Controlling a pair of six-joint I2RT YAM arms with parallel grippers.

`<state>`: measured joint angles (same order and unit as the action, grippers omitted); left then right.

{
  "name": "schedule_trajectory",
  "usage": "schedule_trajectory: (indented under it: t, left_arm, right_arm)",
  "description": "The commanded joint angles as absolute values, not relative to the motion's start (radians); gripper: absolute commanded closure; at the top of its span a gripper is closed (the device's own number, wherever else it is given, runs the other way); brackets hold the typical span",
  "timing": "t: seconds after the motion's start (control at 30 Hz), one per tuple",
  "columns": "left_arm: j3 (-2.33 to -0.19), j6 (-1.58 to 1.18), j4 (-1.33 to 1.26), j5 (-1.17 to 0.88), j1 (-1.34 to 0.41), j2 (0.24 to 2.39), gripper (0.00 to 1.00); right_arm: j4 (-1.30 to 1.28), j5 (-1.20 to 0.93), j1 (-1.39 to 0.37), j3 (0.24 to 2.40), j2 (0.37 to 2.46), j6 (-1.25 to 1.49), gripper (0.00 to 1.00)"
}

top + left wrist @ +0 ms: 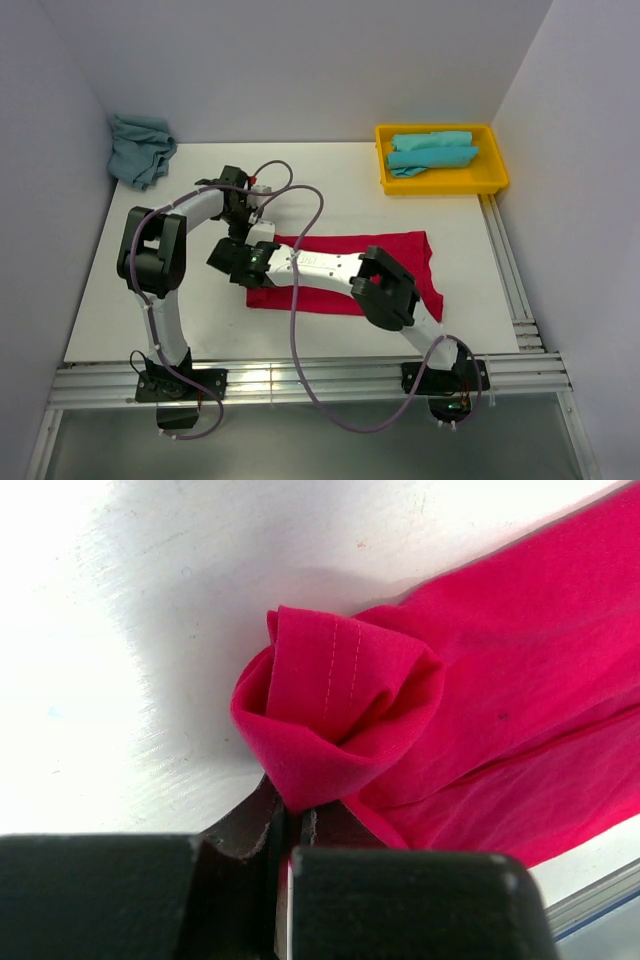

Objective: Roll the t-shirts
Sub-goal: Roll the tshirt

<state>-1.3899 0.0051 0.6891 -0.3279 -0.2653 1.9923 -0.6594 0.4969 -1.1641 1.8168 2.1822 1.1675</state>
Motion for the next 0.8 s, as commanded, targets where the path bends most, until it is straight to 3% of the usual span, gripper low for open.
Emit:
schedule_trajectory:
  t: [0.0,0.23,0.37,0.6,0.7,0.77]
  left_arm:
    - [-1.404,0.014,0.675,-0.227,-0.265,1.985,1.00]
    - [-1.410,0.009,0.678,-0.225,-0.270,1.987,1.00]
    - [-1.414,0.008,0.680,-0.225,-0.272,1.991,1.00]
    - [-1.420,0.008,0.680,-0.233,-0.272,1.991,0.96]
    - [-1.440,0.008,0.690,-0.258,-0.270,1.999,0.89]
    - [-1.462,0.008,0.699,-0.293,-0.262,1.999,0.82]
  right_arm:
    - [-0.796,0.540,-1.177,1.891,2.247,1.153,0.46]
    - [-0.894,0.548,-1.212,1.942,2.299,1.173,0.44]
    - [-0.853,0.514,-1.229,1.881,2.289,1.186,0.50]
    - [-0.671,0.416,-1.236,1.668,2.203,1.224,0.77]
    - [-0.487,0.359,-1.229,1.493,2.120,1.250,0.94]
    - [-0.292,0.313,-1.212,1.342,2.047,1.273,0.99]
